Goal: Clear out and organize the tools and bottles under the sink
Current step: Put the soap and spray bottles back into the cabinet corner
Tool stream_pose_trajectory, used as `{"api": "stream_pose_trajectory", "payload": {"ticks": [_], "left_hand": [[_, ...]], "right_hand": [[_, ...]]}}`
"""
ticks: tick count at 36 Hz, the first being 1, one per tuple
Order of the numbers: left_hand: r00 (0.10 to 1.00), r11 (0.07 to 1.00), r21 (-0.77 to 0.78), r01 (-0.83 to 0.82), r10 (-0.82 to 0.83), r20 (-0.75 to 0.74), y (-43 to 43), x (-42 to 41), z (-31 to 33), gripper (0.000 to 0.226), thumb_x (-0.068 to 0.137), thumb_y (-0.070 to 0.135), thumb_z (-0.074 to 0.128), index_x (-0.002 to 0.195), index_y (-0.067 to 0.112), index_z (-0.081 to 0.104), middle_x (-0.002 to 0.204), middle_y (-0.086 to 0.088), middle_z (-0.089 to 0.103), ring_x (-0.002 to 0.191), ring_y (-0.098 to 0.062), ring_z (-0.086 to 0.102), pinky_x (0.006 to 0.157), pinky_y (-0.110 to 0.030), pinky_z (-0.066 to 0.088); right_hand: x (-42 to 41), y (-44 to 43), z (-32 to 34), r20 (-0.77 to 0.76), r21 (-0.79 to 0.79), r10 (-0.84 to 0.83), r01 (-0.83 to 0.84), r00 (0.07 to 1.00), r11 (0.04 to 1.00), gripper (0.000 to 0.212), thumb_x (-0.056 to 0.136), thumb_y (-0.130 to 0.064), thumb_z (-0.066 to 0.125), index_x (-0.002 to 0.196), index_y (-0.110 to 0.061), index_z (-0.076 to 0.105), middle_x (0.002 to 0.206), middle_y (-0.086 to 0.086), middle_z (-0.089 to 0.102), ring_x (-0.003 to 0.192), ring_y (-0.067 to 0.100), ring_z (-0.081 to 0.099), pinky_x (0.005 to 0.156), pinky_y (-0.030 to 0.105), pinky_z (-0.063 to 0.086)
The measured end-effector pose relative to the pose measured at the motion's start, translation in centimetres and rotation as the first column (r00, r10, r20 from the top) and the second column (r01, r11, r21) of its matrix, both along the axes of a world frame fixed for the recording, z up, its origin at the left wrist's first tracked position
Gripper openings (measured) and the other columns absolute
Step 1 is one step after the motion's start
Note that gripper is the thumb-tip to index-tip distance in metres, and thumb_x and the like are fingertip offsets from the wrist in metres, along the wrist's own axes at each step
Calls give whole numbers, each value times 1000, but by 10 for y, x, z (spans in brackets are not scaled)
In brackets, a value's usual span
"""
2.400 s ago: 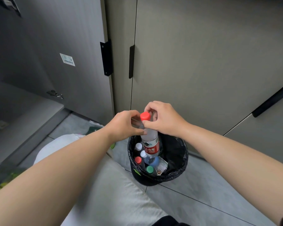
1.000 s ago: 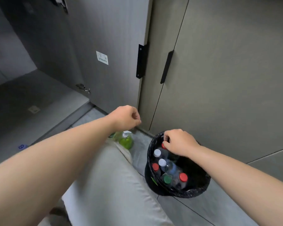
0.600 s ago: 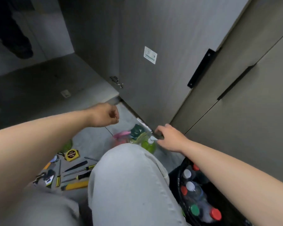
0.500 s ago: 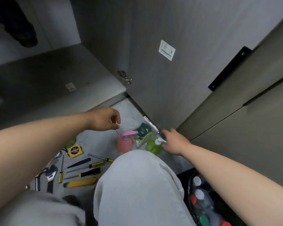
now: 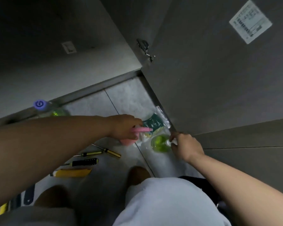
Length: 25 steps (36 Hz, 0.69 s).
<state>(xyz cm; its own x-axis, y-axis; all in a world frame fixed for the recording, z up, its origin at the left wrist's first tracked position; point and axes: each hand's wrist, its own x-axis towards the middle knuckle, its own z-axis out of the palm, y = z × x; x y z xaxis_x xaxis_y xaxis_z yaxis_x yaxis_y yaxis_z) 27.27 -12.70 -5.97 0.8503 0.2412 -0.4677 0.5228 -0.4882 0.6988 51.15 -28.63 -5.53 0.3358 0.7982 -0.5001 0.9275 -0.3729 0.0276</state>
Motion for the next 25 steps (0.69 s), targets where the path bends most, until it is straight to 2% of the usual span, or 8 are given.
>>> {"api": "stream_pose_trajectory", "payload": {"ticks": [2, 4, 8, 11, 16, 18, 21, 25], "left_hand": [[999, 998, 61, 33, -32, -10, -5, 2, -4, 9, 99, 29, 62, 104, 21, 60, 104, -8, 60, 95, -28, 63, 88, -44, 52], [1000, 995, 96, 13, -13, -9, -9, 3, -6, 10, 101, 26, 57, 98, 18, 64, 100, -6, 57, 91, -27, 62, 85, -41, 52], [999, 996, 78, -43, 42, 17, -15, 1, -8, 25, 101, 23, 54, 113, 15, 74, 98, -4, 55, 88, -19, 57, 69, -28, 39], [999, 994, 101, -44, 43, 7, -15, -5, -8, 25, 100, 23, 56, 118, 19, 73, 95, 3, 46, 92, -19, 53, 74, -30, 39], [998, 991, 116, -64, 63, 14, -13, -17, -10, 25, 99, 26, 62, 121, 21, 71, 101, 1, 52, 100, -22, 59, 84, -32, 47], [995, 989, 109, -96, 94, 19, -11, -21, -12, 30, 98, 29, 64, 125, 21, 70, 109, -3, 58, 102, -23, 60, 88, -32, 49], [990, 986, 95, -141, 140, 16, -7, -29, -19, 41, 96, 39, 65, 134, 23, 64, 121, -5, 59, 109, -22, 59, 94, -35, 49], [975, 973, 67, -222, 223, 4, 0, -45, -35, 44, 94, 32, 66, 136, 32, 58, 122, 2, 54, 110, -17, 58, 91, -32, 48]], "right_hand": [[-1, 7, 11, -4, -23, 25, -25, 1000, 999, 21, 84, -37, 57, 104, -36, 62, 109, 5, 70, 98, 34, 68, 72, 34, 49], [-3, 19, 27, -8, -49, 52, -52, 999, 997, 22, 82, -39, 58, 103, -34, 64, 106, 6, 70, 98, 34, 68, 74, 34, 51], [-9, 54, 72, -25, -44, 105, -106, 994, 993, 16, 79, -40, 60, 91, -29, 62, 98, 5, 69, 95, 32, 67, 75, 34, 54], [-14, 86, 101, -44, 27, 122, -121, 992, 992, 16, 80, -39, 63, 89, -25, 65, 88, 3, 68, 89, 31, 66, 72, 33, 53], [-22, 138, 114, -150, 168, 118, -93, 982, 981, 3, 78, -27, 73, 77, -27, 70, 75, -9, 66, 84, 19, 67, 72, 26, 49], [-25, 159, 104, -163, 196, 123, -90, 979, 976, 3, 81, -25, 71, 82, -26, 73, 79, -6, 68, 88, 20, 67, 76, 26, 50], [-31, 191, 80, -170, 220, 85, -47, 982, 974, 17, 86, -28, 64, 96, -20, 76, 97, 5, 74, 100, 27, 68, 90, 34, 54], [-43, 228, 48, -182, 255, 20, 28, 983, 967, 24, 91, -30, 58, 101, -15, 75, 106, 15, 73, 105, 33, 67, 93, 35, 54]]}}
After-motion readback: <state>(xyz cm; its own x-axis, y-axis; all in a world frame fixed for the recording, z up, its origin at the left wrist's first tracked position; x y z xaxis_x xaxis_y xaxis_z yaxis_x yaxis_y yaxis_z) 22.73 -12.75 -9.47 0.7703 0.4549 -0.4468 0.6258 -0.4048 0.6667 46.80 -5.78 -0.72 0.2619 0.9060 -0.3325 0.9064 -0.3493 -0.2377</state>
